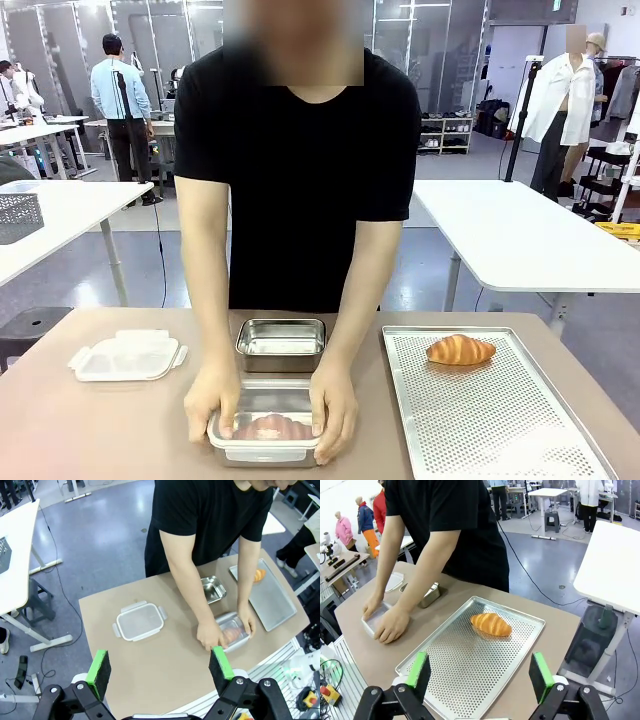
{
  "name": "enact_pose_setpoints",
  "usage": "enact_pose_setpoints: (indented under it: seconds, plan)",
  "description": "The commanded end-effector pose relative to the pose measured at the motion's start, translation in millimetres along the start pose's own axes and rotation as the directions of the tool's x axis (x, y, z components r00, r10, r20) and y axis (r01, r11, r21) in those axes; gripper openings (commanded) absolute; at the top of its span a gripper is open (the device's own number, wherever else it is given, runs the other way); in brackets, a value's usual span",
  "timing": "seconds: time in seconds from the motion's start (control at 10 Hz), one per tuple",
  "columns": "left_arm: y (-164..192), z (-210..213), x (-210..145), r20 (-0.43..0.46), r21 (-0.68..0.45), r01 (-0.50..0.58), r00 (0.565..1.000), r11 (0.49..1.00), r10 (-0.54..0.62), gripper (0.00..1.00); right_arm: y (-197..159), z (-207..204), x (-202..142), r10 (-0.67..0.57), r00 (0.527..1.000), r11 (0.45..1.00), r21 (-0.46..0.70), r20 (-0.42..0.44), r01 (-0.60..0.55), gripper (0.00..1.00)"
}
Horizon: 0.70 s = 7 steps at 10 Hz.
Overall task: Place the bread into the airtight container.
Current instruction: Pick up a Butter Roll and place it into an empty Airtight Container.
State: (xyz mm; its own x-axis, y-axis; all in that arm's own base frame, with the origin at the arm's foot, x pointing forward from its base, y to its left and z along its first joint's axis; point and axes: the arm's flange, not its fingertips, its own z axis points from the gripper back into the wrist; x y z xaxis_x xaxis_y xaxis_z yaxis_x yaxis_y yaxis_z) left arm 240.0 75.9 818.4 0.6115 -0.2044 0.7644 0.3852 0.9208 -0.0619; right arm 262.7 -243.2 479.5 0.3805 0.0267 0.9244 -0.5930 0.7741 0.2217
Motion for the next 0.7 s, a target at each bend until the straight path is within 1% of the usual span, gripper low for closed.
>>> enact_pose_setpoints:
  seconds: [0.0,0.6]
  plan:
    - [-1.1,1.6,1.4,0.004,-0.005,0.005,1.000,1.000,-0.005,1.00,-1.2,-0.3,-0.6,0.023,1.000,1.000,0.001,0.008,-0.023,1.00]
    - [-1.1,1.6,1.4,0.004,-0.005,0.005,1.000,1.000,-0.005,1.00,-1.2,-0.3,-0.6,0.023,1.000,1.000,0.001,0.008,-0.023,1.00]
